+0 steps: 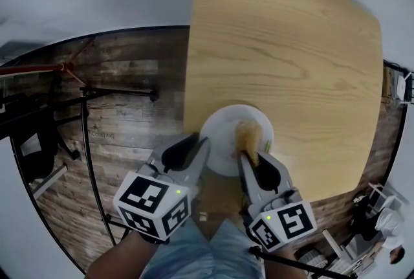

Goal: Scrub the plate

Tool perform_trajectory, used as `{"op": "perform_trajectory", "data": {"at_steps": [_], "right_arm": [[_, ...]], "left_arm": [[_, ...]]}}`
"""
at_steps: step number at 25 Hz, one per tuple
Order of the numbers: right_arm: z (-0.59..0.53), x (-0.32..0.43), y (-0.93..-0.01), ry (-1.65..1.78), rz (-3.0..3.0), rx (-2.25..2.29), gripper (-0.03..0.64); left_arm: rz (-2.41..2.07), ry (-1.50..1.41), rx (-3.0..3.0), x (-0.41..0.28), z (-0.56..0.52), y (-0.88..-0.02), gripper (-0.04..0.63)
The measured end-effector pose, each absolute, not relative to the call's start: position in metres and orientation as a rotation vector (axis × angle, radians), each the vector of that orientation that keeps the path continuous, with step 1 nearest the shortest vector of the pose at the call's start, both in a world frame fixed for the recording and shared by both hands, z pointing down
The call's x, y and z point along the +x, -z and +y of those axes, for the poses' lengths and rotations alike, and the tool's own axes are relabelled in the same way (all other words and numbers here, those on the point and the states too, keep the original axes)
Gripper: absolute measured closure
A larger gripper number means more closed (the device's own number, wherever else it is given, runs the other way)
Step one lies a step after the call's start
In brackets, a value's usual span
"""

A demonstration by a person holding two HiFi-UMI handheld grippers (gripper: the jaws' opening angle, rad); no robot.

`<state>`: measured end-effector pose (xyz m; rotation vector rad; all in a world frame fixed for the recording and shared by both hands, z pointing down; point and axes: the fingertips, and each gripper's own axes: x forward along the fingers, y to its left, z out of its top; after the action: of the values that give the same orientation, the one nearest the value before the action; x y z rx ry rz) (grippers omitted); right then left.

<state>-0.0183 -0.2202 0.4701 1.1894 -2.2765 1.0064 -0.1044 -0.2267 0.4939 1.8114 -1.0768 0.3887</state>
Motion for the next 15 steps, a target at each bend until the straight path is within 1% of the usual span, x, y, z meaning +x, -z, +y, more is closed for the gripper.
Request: {"op": "perform_trajectory", "data": {"at_steps": [5, 8, 15], "right_arm": [[-0.2186, -0.0186, -0.4717, -1.018, -2.277, 1.183, 0.568], [-0.2191, -0.0176, -0.4711, -1.022, -2.278, 1.190, 0.568], [-0.2164, -0.0174, -0.4702, -1.036, -2.280, 1.184, 0.568]], "left_arm": [[-1.046, -0.378, 1.785, -0.1027, -0.2267, -0.4958, 0.499], [-1.038, -0.377, 1.768, -0.1041, -0.2259, -0.4962, 0.517], [-1.008, -0.314, 1.742, -0.1034, -0.2232, -0.4867, 0.534]]}}
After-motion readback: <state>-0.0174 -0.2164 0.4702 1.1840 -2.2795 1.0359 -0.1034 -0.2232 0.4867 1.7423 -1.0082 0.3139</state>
